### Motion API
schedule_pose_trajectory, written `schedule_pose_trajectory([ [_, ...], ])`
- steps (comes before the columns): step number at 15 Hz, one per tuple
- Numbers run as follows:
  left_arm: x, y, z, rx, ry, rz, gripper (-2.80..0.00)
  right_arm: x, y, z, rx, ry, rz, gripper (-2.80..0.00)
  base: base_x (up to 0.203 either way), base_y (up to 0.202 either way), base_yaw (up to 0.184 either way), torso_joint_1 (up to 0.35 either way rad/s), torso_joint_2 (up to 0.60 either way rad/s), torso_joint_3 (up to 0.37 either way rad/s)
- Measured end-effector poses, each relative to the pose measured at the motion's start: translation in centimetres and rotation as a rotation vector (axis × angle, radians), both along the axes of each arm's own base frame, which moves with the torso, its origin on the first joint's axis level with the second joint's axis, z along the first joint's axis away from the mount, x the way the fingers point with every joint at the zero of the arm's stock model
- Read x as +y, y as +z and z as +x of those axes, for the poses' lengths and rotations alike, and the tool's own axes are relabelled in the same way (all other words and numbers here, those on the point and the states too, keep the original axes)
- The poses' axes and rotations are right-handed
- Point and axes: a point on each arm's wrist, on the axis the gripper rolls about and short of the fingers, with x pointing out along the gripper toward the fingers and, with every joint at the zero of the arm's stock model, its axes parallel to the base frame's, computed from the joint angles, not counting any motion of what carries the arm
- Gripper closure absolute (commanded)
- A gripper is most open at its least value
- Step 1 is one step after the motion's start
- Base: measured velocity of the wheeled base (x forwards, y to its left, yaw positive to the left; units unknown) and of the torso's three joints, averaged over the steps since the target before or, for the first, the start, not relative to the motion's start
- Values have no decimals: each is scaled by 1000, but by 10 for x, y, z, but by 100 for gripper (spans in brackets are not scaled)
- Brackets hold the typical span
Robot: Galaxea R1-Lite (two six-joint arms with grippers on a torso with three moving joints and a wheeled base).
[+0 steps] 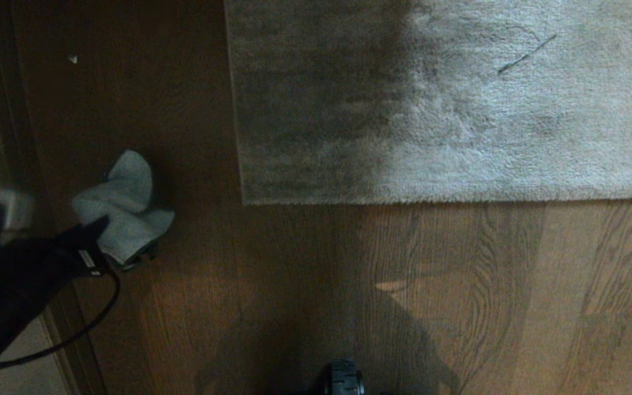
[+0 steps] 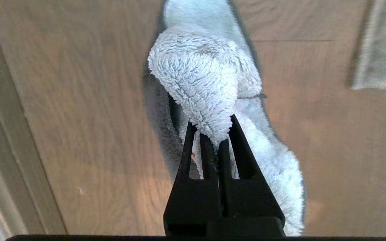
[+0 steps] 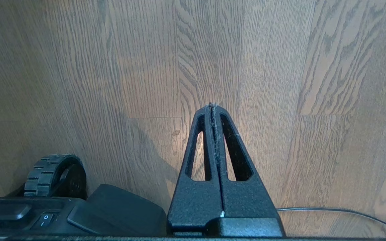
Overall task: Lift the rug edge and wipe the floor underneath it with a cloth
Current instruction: Pick up the rag
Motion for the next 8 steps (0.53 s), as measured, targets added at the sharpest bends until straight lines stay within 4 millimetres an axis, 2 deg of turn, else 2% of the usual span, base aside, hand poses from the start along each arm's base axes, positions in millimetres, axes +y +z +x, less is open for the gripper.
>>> schedule_pose_trajectory([
  [4, -4, 5, -13, -13, -10, 1, 0, 0, 0, 0, 0, 0, 0, 0, 0, 0, 0, 0, 0, 0],
  [8, -10, 8, -39, 18, -30, -1, 0, 0, 0, 0, 0, 0, 0, 0, 0, 0, 0, 0, 0, 0],
])
